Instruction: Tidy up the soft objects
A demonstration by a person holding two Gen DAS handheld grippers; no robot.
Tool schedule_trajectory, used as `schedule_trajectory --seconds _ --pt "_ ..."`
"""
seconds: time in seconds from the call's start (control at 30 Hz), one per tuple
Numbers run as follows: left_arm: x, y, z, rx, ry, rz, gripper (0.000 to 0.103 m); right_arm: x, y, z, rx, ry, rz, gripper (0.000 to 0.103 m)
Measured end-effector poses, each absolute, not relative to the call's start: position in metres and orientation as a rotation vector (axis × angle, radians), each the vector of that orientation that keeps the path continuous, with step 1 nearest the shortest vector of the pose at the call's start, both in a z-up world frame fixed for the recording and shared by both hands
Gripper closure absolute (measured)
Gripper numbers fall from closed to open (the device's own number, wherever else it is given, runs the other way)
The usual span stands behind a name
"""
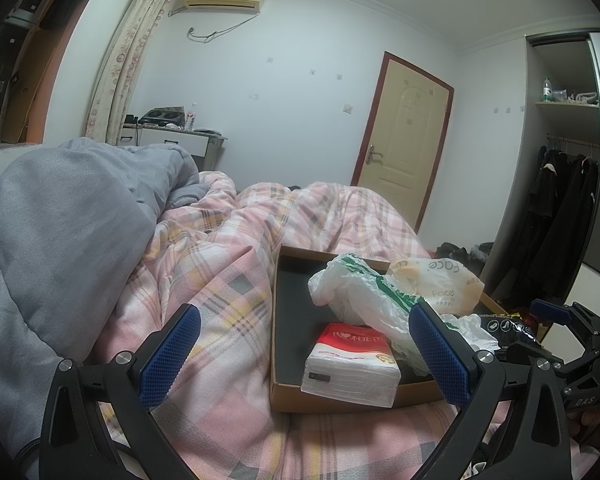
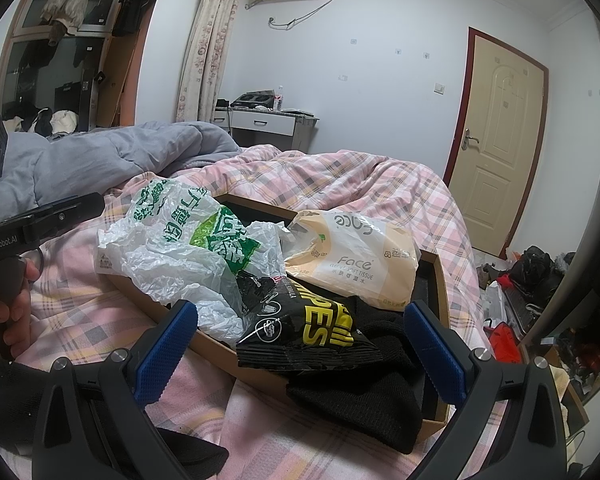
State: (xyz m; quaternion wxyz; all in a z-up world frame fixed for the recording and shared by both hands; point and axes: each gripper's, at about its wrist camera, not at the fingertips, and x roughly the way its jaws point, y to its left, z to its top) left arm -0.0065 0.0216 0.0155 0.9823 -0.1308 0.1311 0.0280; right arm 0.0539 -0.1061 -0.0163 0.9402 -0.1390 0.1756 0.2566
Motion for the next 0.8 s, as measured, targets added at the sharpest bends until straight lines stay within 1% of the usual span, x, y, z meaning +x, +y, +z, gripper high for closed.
schedule_trajectory --seconds 0.8 --pt "-0.0084 0.0236 0.0123 -0.264 0.265 0.057 0.0 0.0541 -0.1068 -0.0163 -0.282 0.358 0.524 0.001"
